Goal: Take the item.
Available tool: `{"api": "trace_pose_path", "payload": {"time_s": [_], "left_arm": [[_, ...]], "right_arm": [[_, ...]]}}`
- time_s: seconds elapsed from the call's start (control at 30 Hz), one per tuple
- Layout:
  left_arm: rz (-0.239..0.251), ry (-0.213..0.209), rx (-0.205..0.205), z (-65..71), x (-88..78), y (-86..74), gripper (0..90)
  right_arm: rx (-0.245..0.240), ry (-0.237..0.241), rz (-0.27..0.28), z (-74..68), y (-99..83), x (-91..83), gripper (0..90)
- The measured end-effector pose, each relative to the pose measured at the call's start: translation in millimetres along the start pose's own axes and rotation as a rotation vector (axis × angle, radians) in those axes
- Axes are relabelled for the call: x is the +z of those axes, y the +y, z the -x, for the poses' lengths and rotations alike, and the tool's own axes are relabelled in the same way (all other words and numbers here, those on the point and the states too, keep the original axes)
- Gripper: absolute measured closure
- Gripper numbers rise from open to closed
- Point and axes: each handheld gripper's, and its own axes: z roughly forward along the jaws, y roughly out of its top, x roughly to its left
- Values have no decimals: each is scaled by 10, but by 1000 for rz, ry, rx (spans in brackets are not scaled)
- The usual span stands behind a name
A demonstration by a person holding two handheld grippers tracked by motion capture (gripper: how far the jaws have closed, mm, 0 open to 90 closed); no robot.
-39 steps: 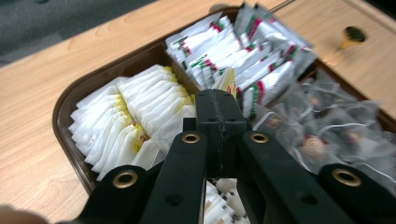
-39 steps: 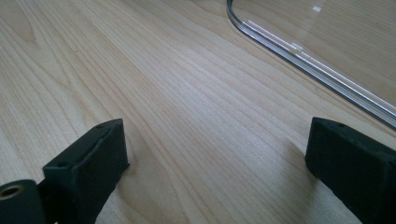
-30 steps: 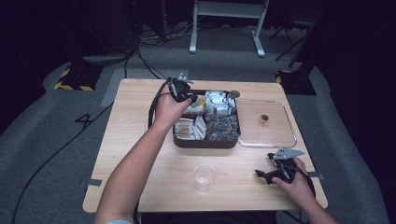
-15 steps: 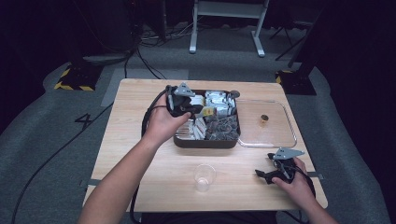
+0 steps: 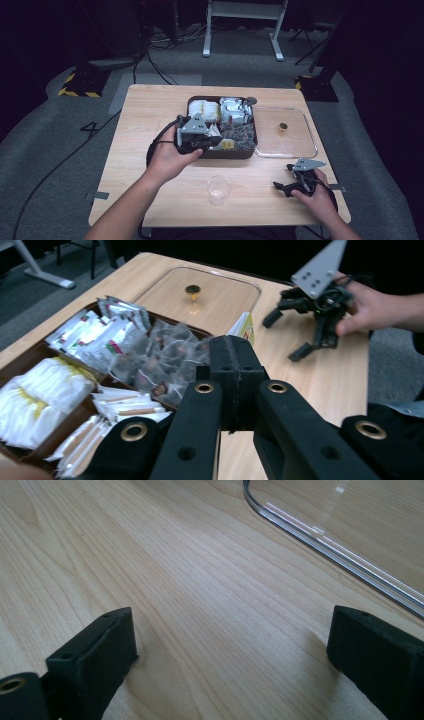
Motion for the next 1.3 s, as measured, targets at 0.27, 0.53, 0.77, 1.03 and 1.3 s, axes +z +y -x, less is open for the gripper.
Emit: {"api": "trace_pose_path", "payload": {"time_s": [0.27,0.53,0.77,1.03,1.3], "left_arm": [[23,-22,30,247,-11,-218,900],[30,-49,13,389,86,-516,900],[19,-75,-3,435,199,-665,900],[23,-96,-10,492,258,-741,900],[9,-116,-15,554,292,-810,900]], "right_arm": [[0,0,0,0,0,0,57],[0,0,0,0,0,0,57],[0,0,0,0,0,0,57],[0,0,0,0,0,0,57],[0,0,0,0,0,0,58]]}}
